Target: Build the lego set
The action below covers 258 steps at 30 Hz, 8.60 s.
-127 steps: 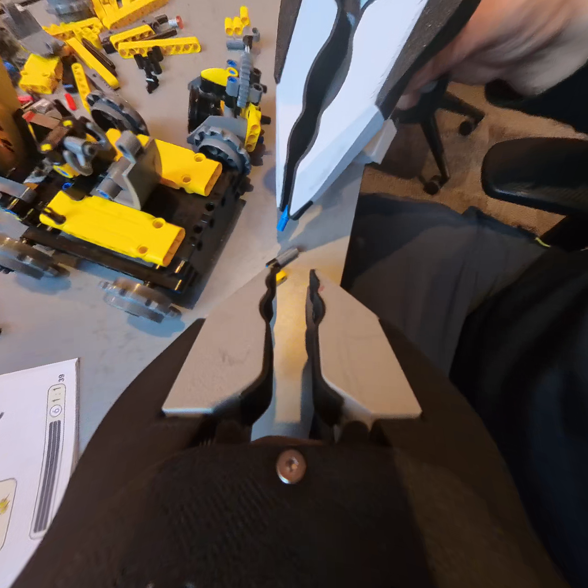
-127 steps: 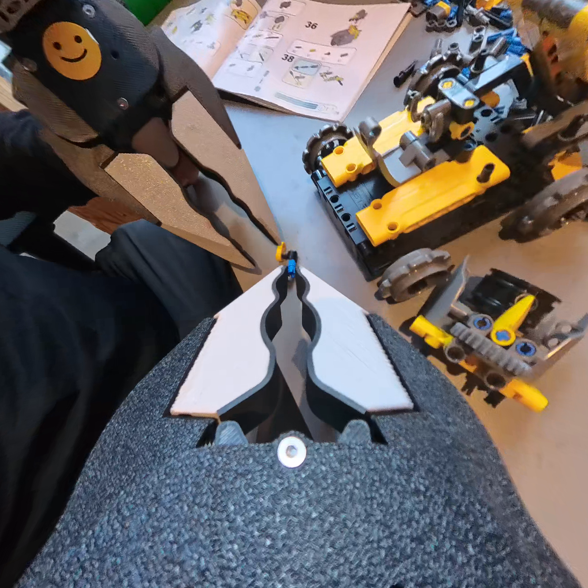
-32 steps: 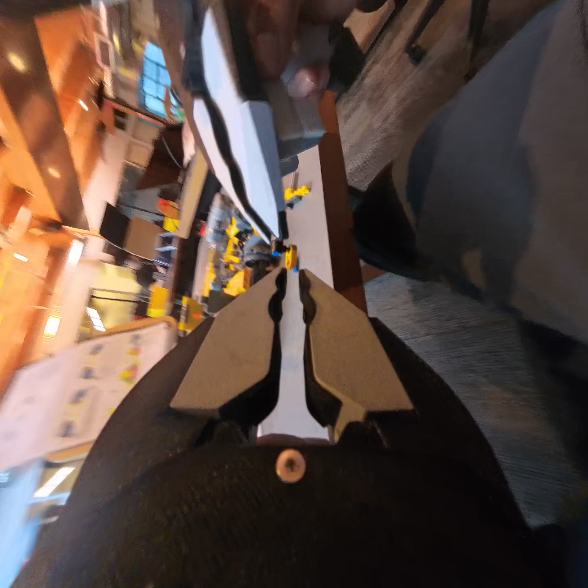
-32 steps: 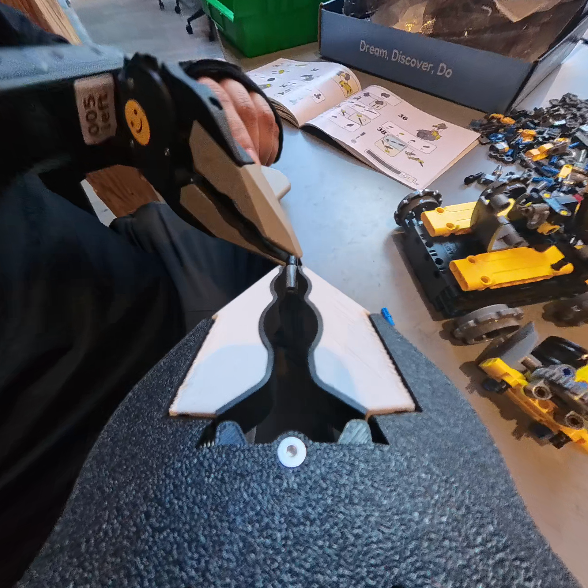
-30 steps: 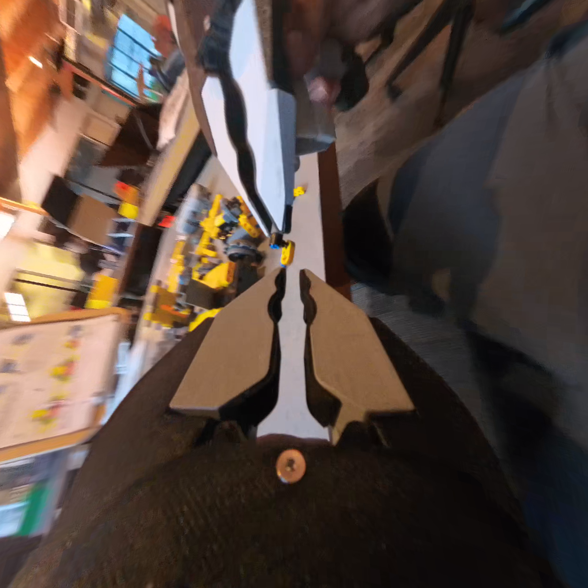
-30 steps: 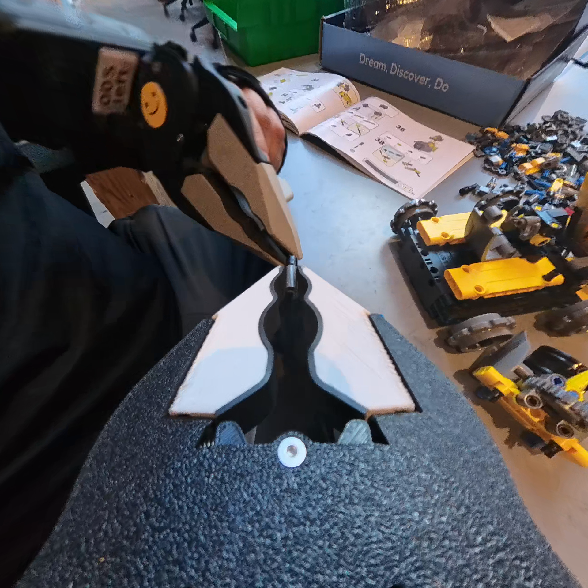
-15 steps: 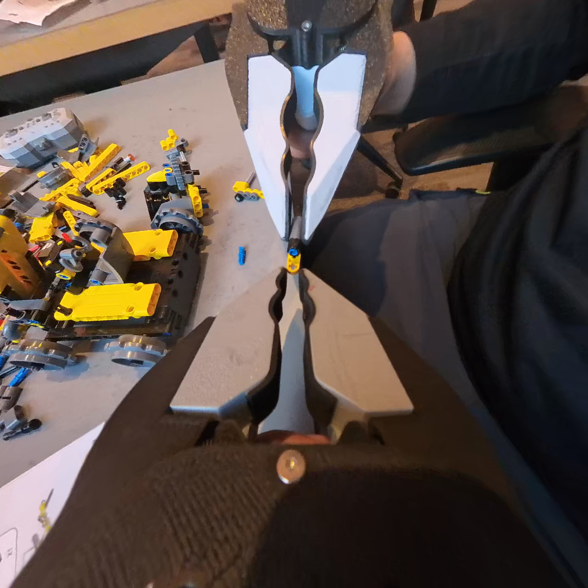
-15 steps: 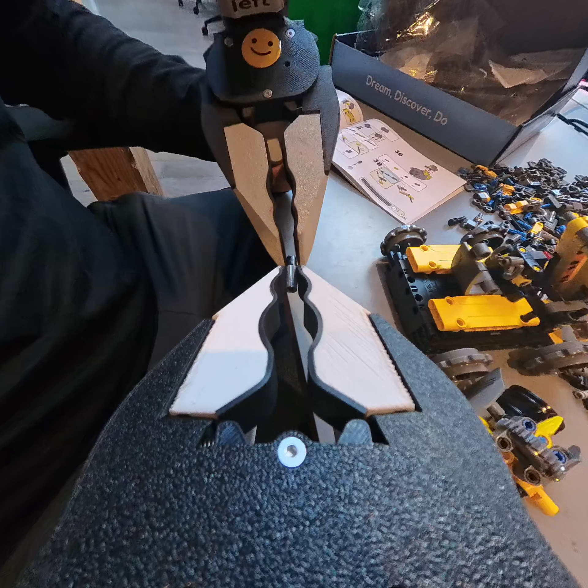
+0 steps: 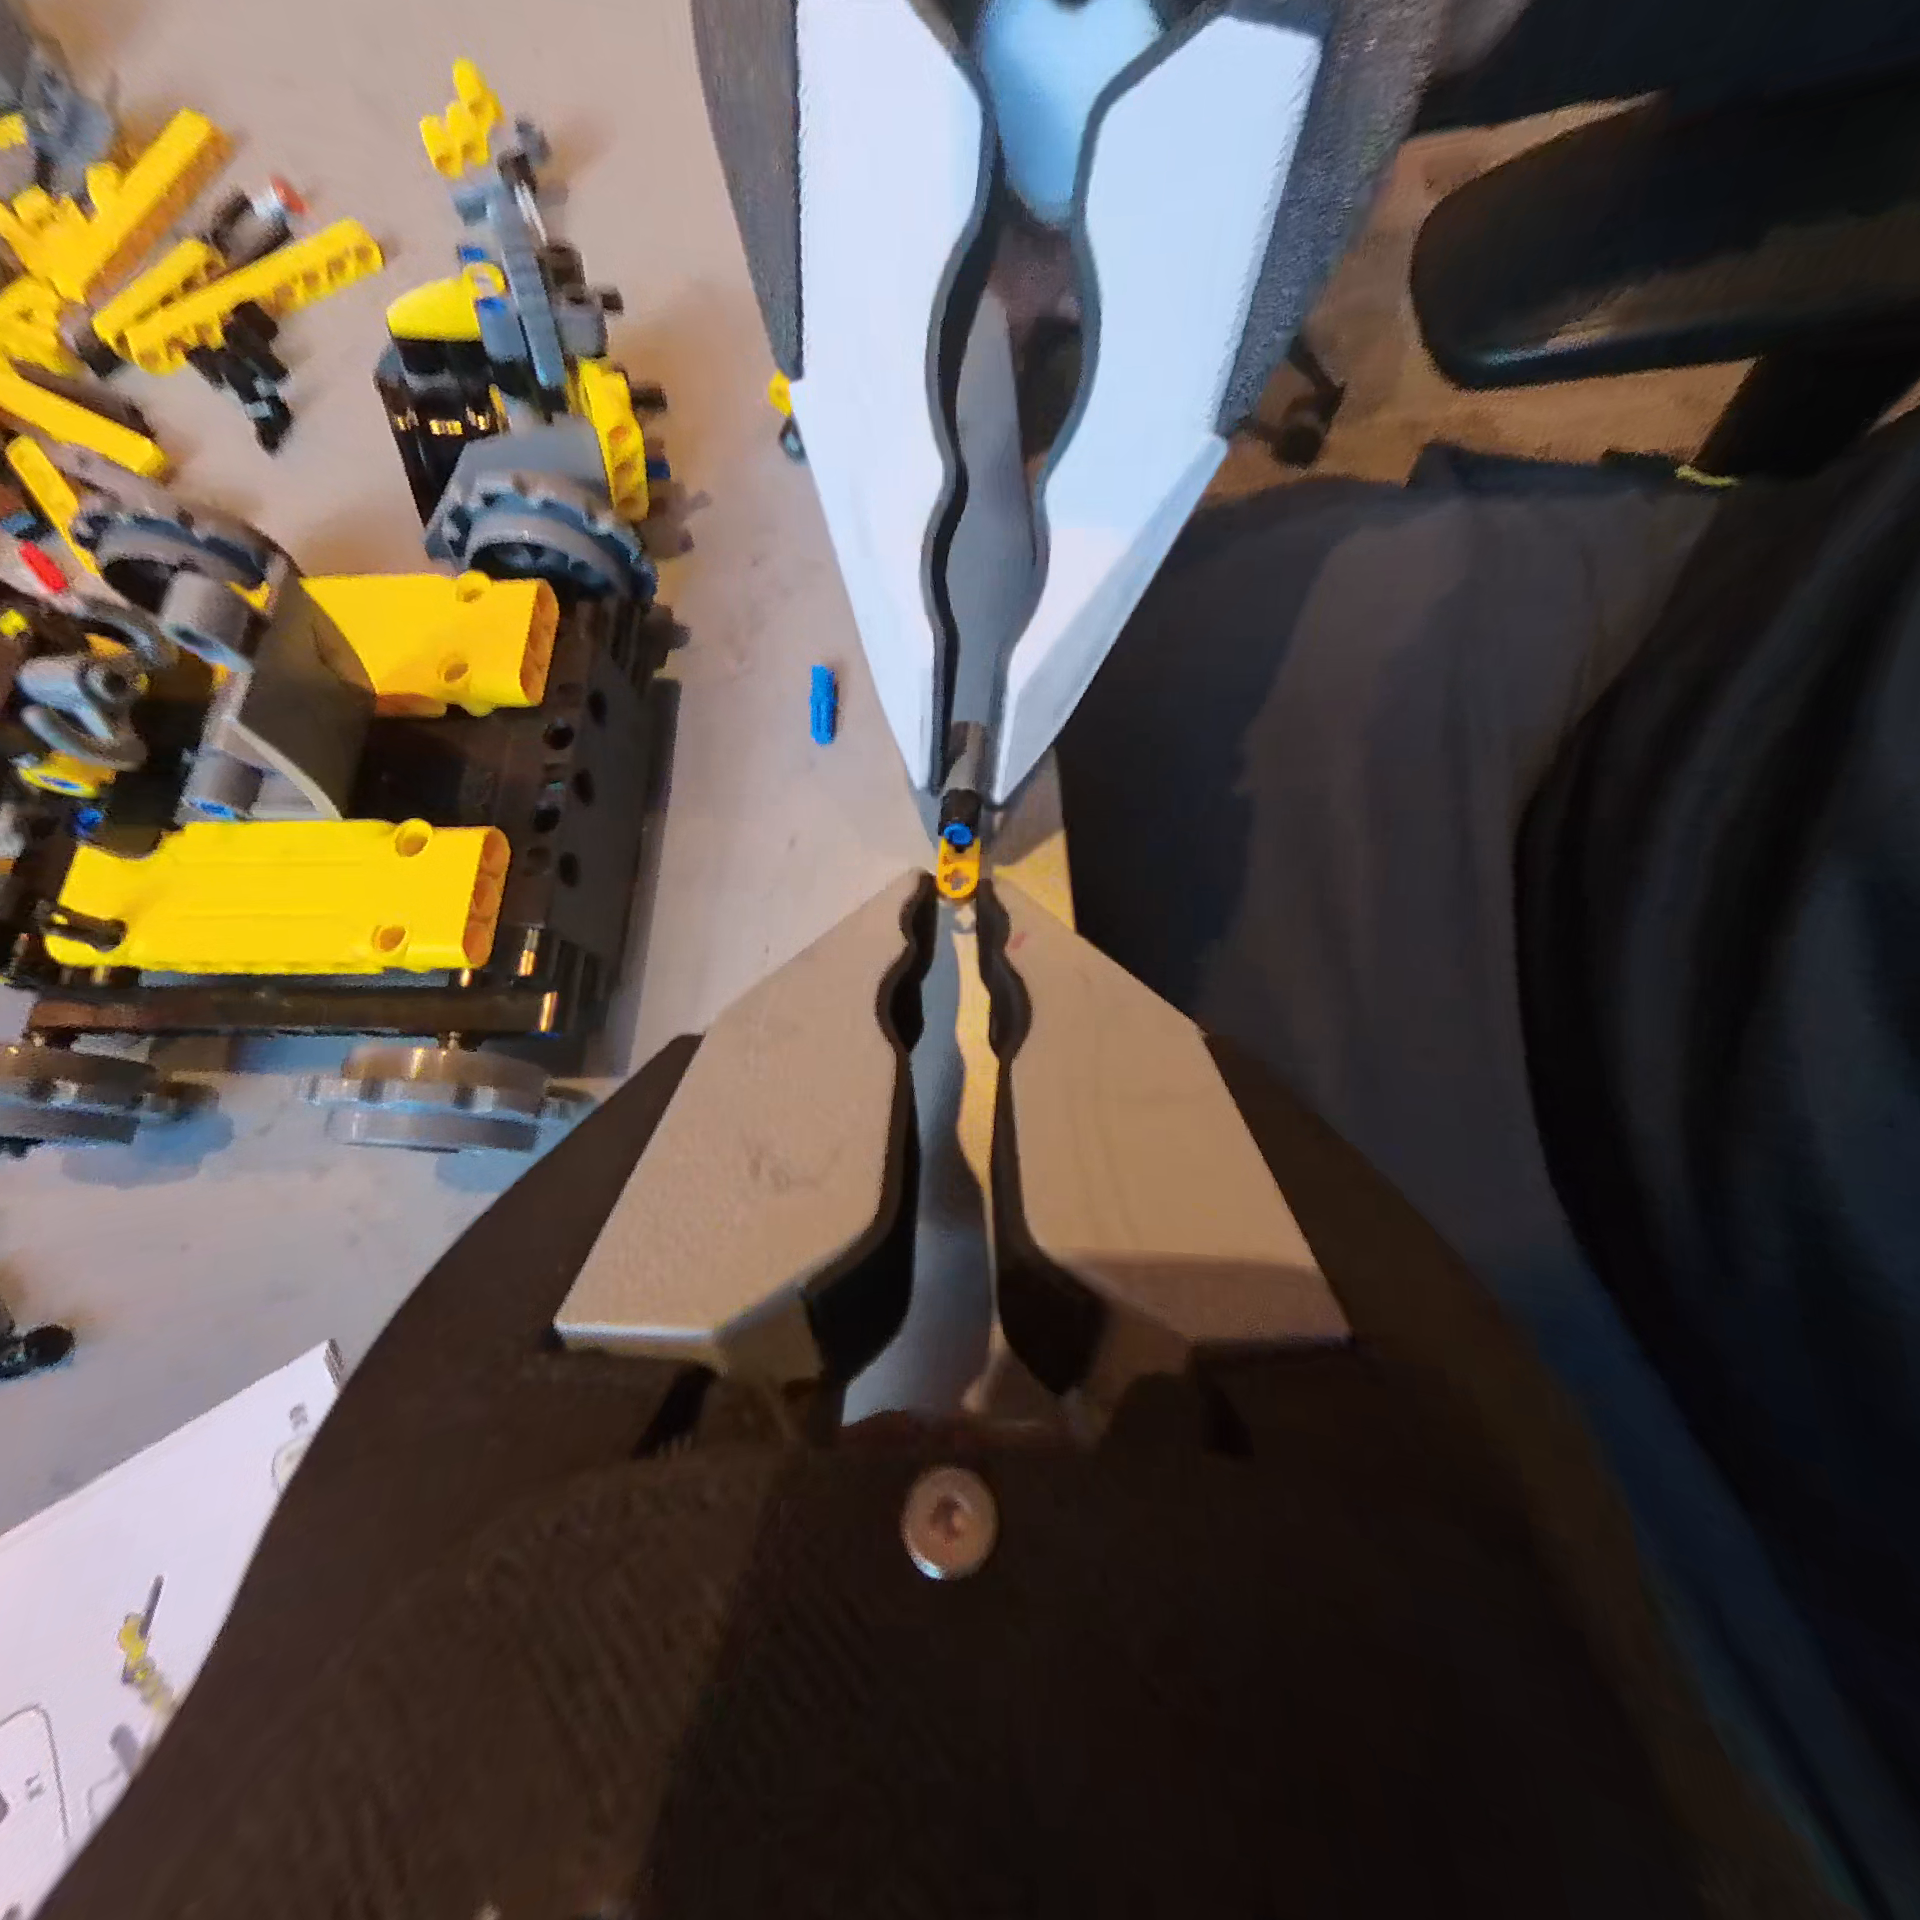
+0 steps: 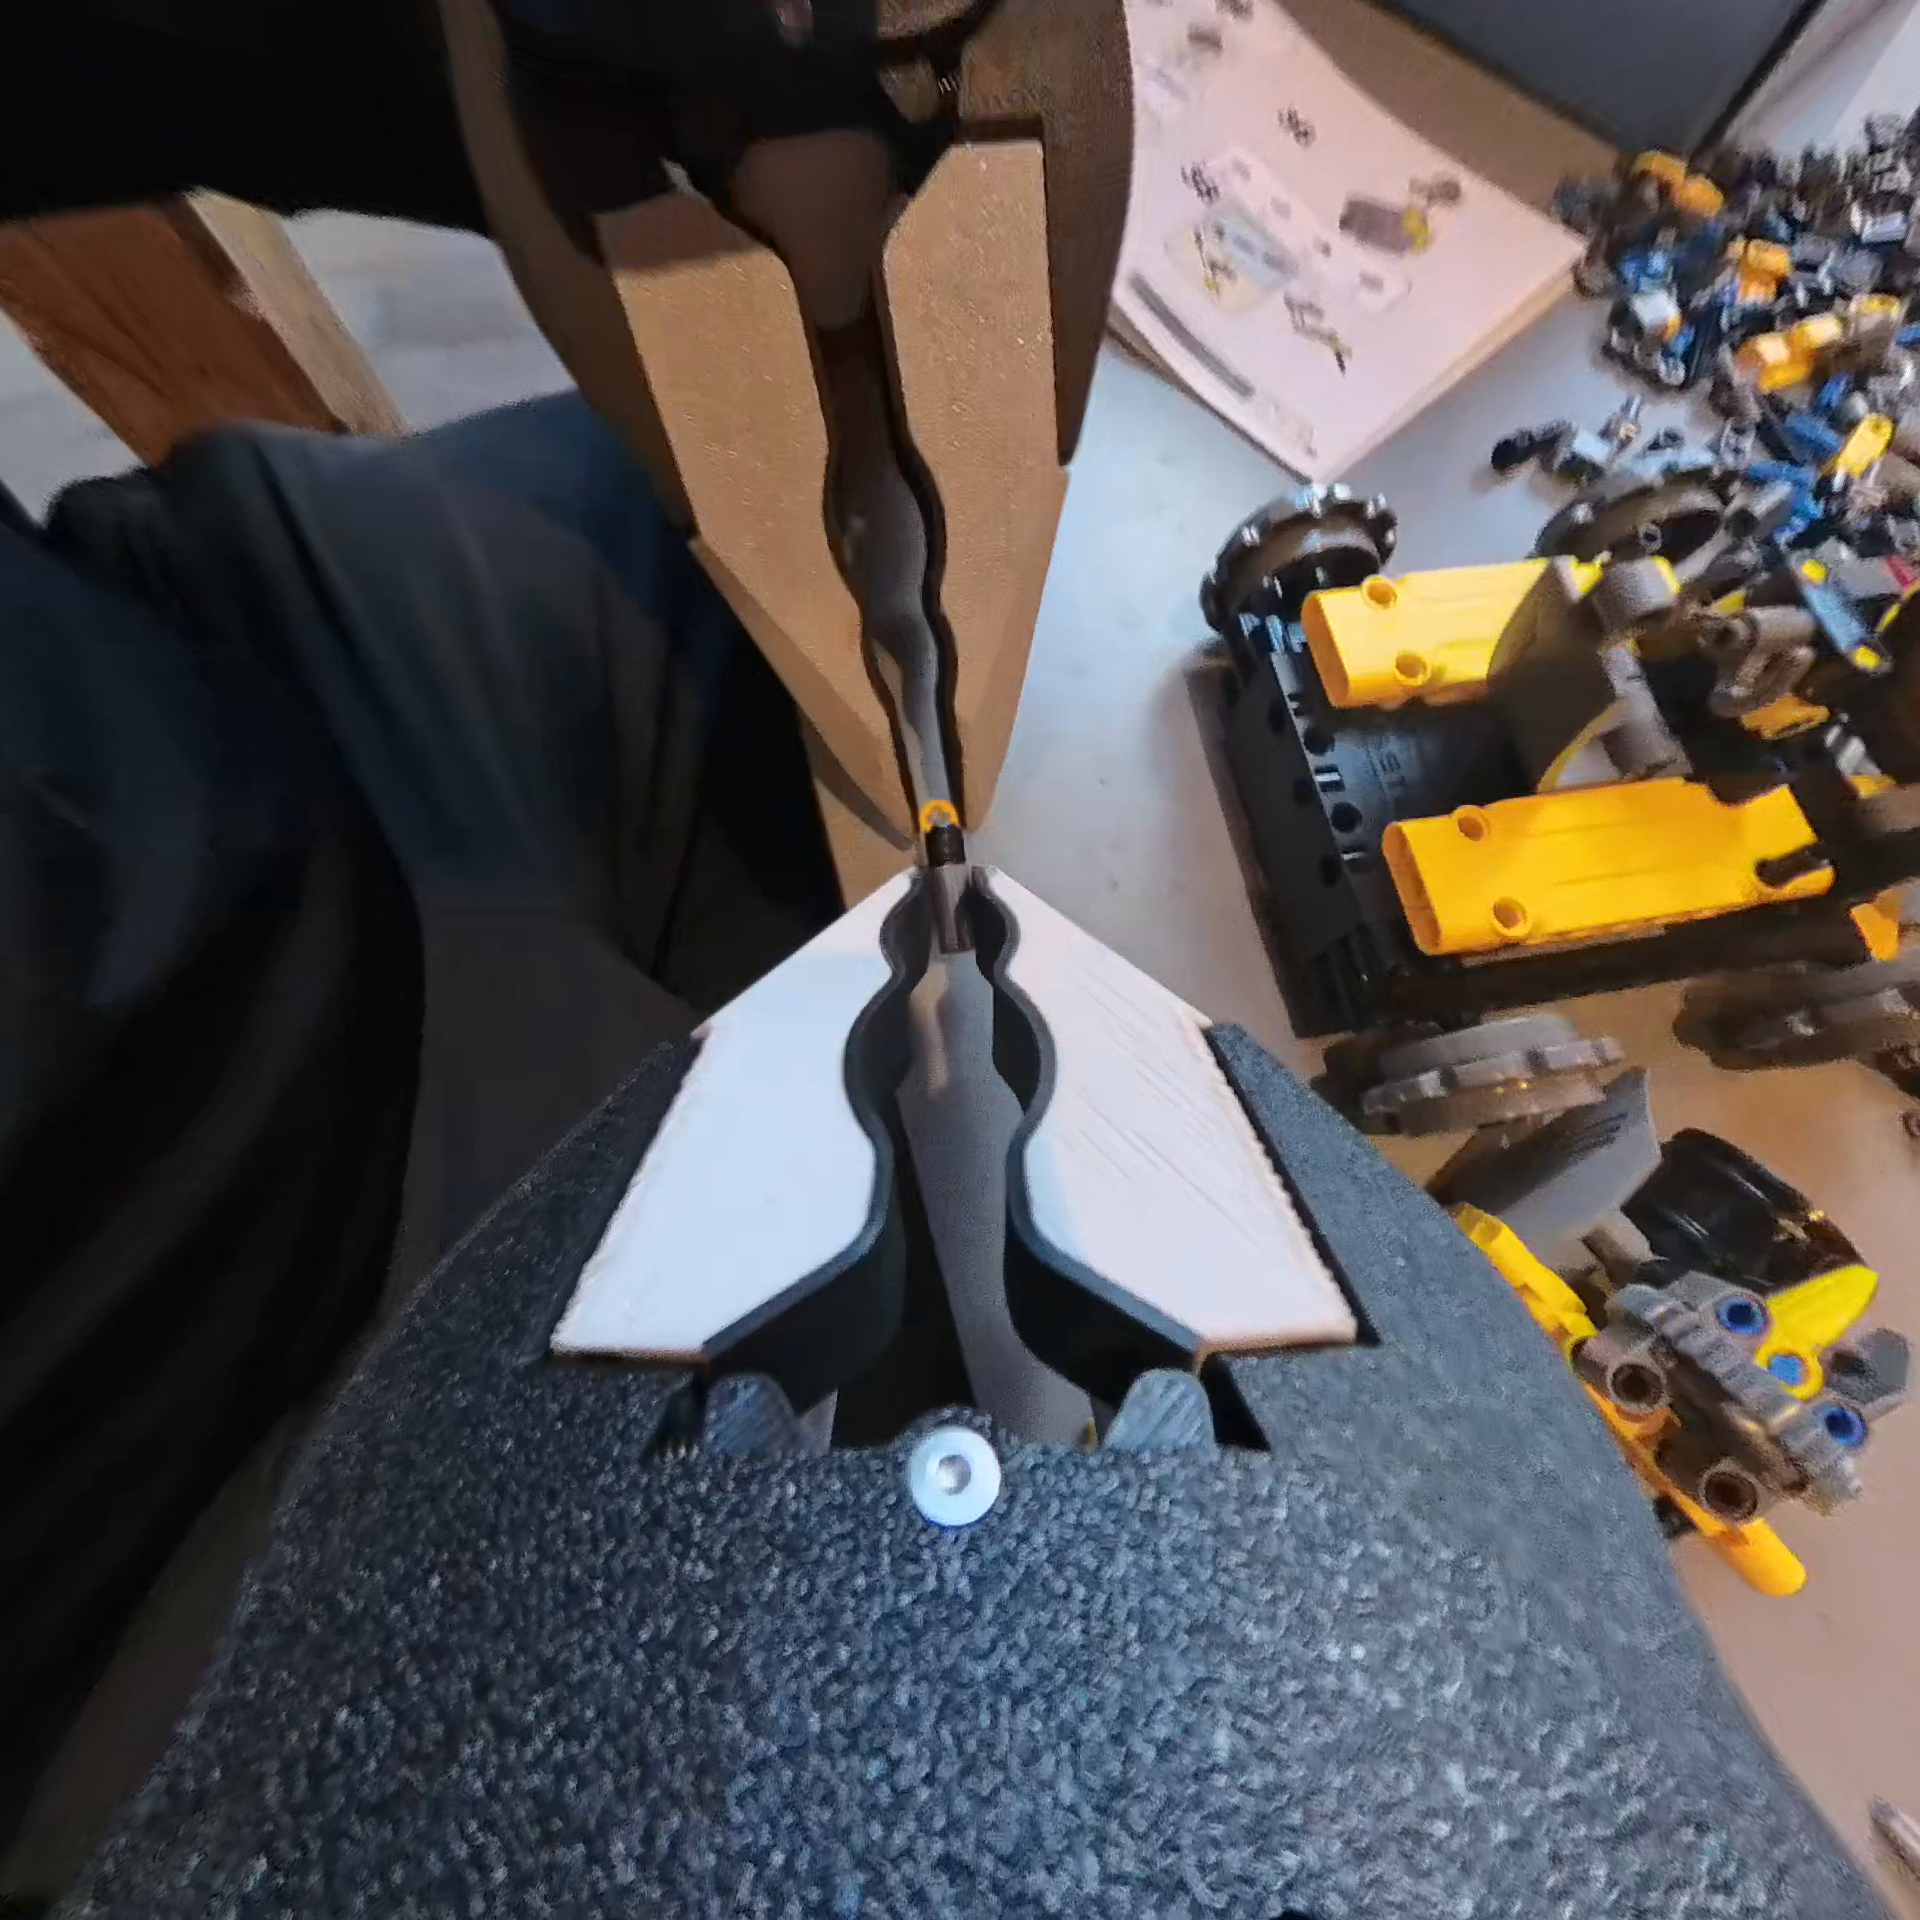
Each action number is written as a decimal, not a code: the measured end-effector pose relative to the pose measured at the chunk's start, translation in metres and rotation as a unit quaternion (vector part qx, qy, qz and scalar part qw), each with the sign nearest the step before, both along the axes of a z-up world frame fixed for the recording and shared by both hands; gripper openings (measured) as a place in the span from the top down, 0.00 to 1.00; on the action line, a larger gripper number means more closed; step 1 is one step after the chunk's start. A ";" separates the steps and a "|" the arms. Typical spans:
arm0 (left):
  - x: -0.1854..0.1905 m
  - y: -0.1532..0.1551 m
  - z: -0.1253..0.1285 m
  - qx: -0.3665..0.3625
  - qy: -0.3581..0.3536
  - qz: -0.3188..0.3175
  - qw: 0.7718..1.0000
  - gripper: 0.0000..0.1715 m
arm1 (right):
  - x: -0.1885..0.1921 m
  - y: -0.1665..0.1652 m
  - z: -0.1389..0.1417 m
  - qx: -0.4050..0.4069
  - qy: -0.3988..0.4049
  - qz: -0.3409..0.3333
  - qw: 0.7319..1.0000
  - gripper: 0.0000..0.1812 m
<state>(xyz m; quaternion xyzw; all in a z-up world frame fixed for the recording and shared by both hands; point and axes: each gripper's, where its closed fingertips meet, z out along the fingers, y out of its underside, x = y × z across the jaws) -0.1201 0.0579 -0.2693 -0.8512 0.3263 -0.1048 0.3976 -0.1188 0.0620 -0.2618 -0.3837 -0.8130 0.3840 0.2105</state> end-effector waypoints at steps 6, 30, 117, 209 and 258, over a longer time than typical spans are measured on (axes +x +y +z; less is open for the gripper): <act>-0.012 -0.008 -0.006 -0.009 0.024 0.066 0.997 0.96 | -0.003 0.012 -0.002 0.039 -0.007 -0.054 0.998 0.95; -0.009 -0.042 -0.003 -0.015 0.042 0.059 0.997 0.93 | -0.019 0.003 0.001 -0.052 -0.039 -0.121 0.991 0.94; 0.000 -0.001 0.040 0.061 -0.010 0.015 0.998 0.98 | -0.005 -0.009 0.033 0.001 -0.016 0.002 1.000 0.98; -0.043 -0.015 0.003 0.273 0.543 -0.009 0.794 0.96 | -0.038 -0.014 0.000 -0.017 -0.016 -0.085 0.996 0.98; -0.036 -0.021 -0.008 -0.091 0.039 0.043 0.994 0.92 | -0.017 -0.010 0.002 -0.069 -0.046 -0.039 0.996 0.98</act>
